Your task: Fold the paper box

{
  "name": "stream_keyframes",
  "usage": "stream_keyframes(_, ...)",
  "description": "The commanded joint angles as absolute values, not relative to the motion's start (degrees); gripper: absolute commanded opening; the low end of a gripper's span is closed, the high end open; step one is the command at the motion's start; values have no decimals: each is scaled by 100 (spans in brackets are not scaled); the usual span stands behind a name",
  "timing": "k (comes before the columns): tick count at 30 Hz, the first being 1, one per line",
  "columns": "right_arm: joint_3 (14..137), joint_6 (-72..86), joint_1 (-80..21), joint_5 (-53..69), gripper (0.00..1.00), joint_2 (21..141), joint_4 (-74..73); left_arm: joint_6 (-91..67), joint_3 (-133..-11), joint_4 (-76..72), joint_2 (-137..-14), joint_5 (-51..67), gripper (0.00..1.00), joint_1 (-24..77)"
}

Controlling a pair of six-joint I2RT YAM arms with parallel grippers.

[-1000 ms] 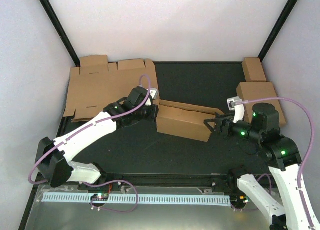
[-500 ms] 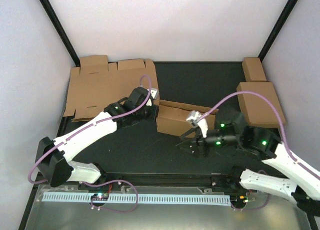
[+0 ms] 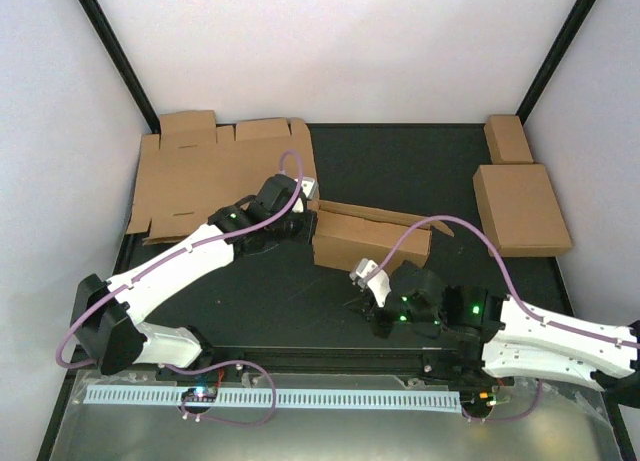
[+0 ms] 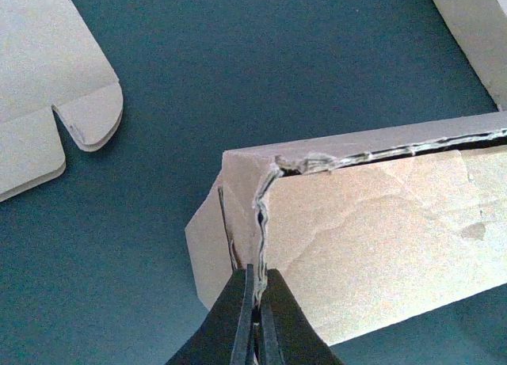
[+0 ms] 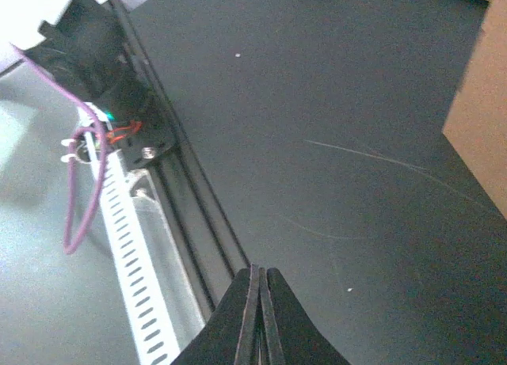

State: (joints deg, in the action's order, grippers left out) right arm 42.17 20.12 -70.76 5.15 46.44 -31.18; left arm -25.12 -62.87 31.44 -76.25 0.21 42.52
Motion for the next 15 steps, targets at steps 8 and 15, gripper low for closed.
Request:
stream_keyframes(8, 3572, 1992, -7336, -569, 1, 4663, -1963, -2481, -6229, 3810, -7824, 139, 2, 4315)
stream_keyframes(15, 3647, 2123, -7337, -1440, 2, 5040, -1797, -2481, -6244, 3882, -7767, 158, 2, 4324)
